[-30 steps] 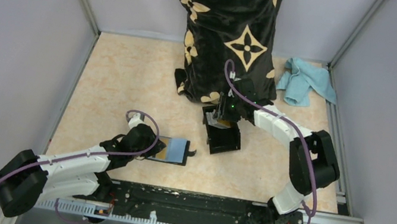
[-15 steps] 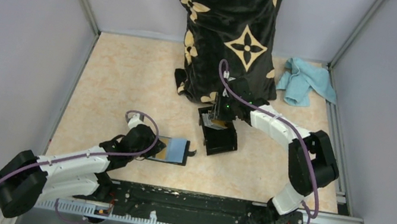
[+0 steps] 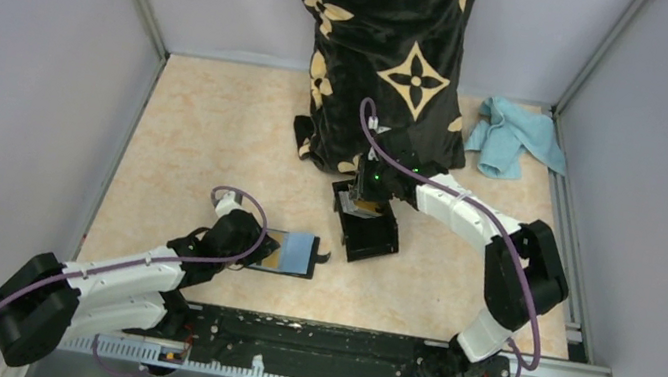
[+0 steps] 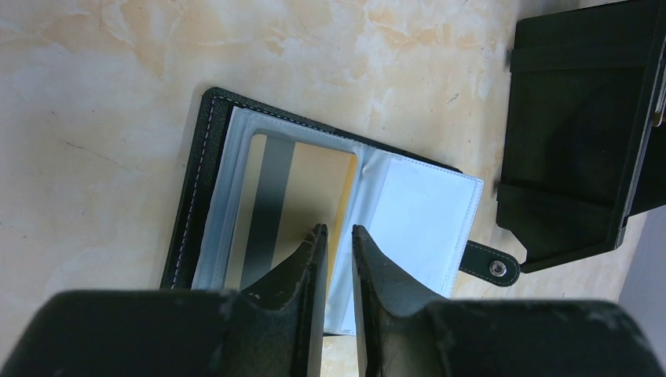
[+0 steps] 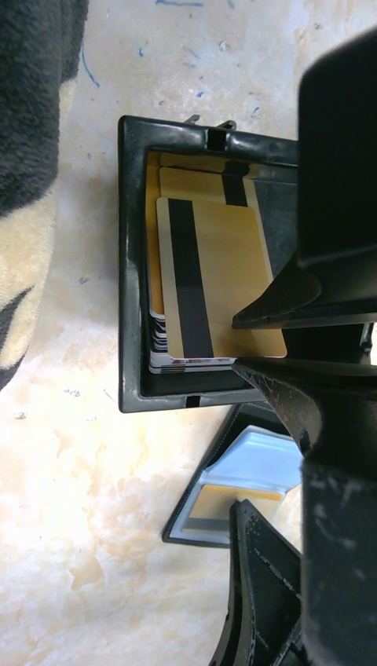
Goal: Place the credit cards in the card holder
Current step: Pick up the credit card from the storage box.
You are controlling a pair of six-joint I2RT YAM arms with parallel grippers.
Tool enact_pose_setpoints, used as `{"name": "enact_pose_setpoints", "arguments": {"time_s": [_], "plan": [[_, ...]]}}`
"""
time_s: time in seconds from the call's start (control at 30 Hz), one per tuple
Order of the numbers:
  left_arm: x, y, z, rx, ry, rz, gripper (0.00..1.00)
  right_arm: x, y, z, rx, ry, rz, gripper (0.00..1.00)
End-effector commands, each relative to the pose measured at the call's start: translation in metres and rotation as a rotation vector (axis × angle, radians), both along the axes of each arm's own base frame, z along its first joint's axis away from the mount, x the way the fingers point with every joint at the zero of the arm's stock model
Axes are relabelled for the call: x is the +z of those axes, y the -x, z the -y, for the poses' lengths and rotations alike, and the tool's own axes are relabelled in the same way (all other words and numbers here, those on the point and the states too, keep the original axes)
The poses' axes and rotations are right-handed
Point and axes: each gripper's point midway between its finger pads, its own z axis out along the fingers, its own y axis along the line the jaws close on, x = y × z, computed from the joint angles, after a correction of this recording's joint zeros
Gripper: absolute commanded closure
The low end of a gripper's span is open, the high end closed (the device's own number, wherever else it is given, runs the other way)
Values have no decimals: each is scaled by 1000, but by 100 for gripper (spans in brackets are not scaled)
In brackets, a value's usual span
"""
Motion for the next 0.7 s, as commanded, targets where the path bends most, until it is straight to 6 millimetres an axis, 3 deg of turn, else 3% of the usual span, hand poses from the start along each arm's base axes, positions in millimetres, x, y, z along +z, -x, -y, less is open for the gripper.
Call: {"name": "enact_pose_setpoints", "arguments": {"time_s": [0.0, 0.3, 0.67], "plan": [[-12, 9, -4, -19, -29, -32, 75, 23, -5, -10, 19, 35, 73, 83], [-5, 5, -2, -17, -26, -14, 75, 28, -7, 5, -6, 203, 131, 100], [8, -3, 2, -26, -35, 21, 75, 35, -10, 45, -87, 443, 208, 100]]}}
